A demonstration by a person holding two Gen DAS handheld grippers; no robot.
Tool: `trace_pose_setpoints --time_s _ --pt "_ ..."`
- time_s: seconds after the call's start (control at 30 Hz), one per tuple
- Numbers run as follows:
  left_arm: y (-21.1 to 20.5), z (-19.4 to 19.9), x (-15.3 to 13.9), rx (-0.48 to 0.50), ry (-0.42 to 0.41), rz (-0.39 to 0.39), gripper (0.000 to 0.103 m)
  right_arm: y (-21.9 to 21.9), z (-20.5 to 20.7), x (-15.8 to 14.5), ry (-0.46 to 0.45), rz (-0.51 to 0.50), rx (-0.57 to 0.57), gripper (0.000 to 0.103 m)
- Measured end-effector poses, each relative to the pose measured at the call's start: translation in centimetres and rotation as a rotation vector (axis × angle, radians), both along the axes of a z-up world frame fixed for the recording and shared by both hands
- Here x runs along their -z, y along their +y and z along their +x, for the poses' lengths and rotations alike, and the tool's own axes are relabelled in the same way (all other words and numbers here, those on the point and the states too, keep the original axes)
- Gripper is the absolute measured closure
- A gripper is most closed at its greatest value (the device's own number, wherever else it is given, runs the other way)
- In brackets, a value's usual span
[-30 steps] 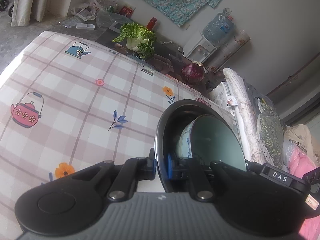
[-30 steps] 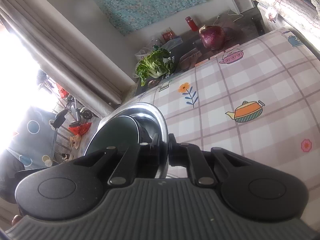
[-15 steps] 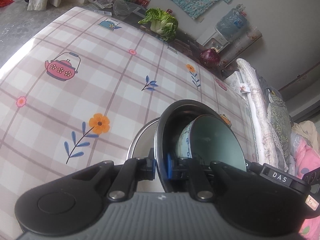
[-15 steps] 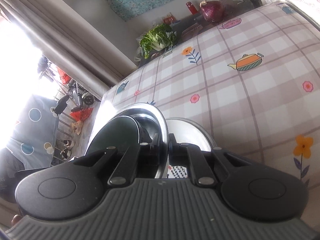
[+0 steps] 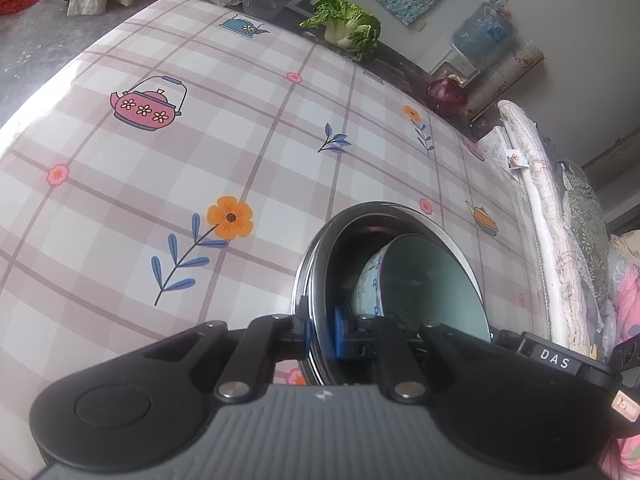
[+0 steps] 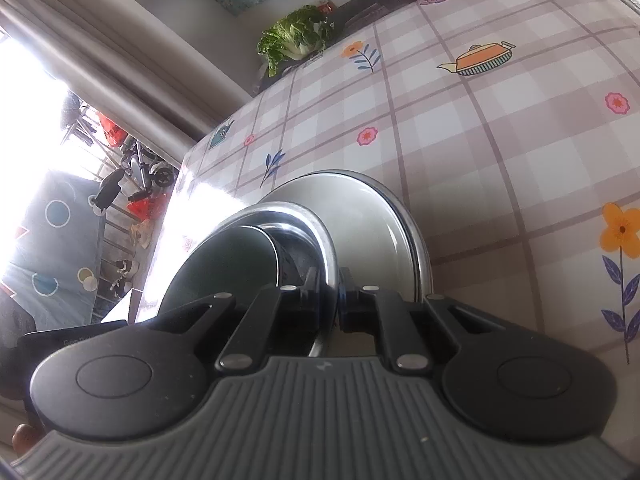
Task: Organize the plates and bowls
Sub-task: 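Lower the nested bowls onto the white plate and open both grippers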
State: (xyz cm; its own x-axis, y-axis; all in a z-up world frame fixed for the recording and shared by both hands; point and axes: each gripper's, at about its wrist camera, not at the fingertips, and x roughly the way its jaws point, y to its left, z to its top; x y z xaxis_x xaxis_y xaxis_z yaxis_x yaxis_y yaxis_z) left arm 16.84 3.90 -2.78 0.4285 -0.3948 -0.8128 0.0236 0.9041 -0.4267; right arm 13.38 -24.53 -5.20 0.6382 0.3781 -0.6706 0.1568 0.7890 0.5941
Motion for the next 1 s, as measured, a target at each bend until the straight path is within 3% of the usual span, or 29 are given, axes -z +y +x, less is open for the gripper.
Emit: trace_pose_setpoints --time_s 0.4,0.63,1.0 --pt "-0.7 -0.5 -0.5 0.027 -0.057 0.060 0.092 -0.5 0.0 0.5 -0.012 -0.024 0.008 0.094" --pt "-1.7 -1.4 -1.3 0.067 -0.122 0.109 0.085 -1.5 -0.6 -0.4 -0.046 -0.058 0.019 0.093" --pt "-2.3 -1.6 -1.2 0.074 -0.130 0.100 0.082 -1.9 -1.3 -0.7 -0.058 -0.072 0.009 0.092"
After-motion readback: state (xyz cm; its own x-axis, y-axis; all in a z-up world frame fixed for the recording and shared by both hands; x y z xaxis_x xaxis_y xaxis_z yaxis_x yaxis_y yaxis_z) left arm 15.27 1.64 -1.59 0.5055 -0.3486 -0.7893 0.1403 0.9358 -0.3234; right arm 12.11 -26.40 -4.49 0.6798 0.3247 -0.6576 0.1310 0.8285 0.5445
